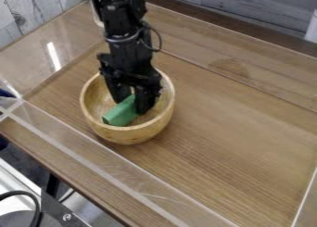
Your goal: Remove the green block from inside the brown bowl and put it on the table
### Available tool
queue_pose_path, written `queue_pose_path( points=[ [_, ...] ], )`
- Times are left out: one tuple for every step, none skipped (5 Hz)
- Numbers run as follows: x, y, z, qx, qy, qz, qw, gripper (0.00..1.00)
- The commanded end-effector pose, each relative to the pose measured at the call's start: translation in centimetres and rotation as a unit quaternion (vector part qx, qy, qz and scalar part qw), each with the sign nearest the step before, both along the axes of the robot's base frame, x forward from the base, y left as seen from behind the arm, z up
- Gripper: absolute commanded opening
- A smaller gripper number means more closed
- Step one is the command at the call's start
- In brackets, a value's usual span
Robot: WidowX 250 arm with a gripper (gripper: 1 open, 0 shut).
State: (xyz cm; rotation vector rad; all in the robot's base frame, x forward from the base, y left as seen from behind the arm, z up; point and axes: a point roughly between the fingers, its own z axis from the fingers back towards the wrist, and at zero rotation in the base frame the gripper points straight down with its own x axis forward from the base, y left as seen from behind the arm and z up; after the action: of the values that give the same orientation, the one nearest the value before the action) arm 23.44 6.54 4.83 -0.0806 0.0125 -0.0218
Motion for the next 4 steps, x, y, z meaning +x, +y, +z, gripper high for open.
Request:
queue_pose_path(
  points=[
    [0.5,-0.1,0.8,0.001,-0.016,0.001,0.9999,0.0],
    [0.6,-0.2,1.1,0.005,-0.027,0.008,0.9996,0.0],
    [0.6,-0.2,1.4,0.01,-0.038,0.015,0.9991,0.0],
    [0.6,-0.5,2.6,0.01,-0.027,0.011,0.9995,0.0]
  ],
)
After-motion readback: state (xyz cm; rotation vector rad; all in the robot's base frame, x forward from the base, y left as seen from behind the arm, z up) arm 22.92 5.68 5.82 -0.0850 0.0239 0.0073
